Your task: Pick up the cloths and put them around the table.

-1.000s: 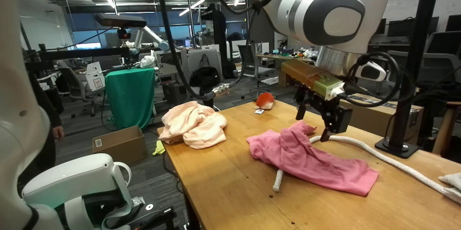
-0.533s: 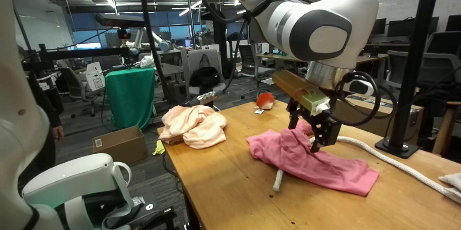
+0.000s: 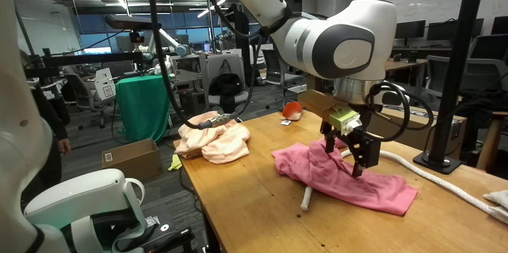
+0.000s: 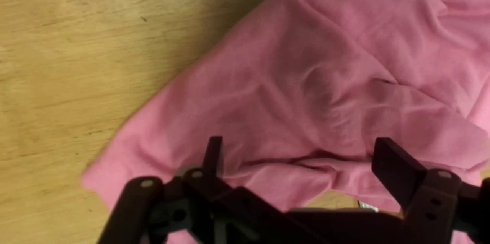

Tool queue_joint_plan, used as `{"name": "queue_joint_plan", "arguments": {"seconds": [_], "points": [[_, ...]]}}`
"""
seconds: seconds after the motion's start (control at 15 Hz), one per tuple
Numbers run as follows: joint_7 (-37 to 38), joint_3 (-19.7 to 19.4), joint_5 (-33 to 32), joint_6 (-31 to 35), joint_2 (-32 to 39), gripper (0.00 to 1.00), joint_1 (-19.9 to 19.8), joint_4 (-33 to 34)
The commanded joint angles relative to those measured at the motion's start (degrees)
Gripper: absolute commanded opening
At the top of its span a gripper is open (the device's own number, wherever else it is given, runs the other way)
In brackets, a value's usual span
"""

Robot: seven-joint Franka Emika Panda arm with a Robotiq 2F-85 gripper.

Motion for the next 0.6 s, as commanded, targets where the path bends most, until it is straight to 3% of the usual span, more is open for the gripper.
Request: {"name": "queue_joint_plan", "arguments": {"seconds": [0.0,0.53], "points": [[3.81,-0.93,-3.49,2.29,-0.77,1.00,1.18,-1.54],[5.71,-0.84,-4.68,2.29,0.05,1.00,1.13,-1.47]]}}
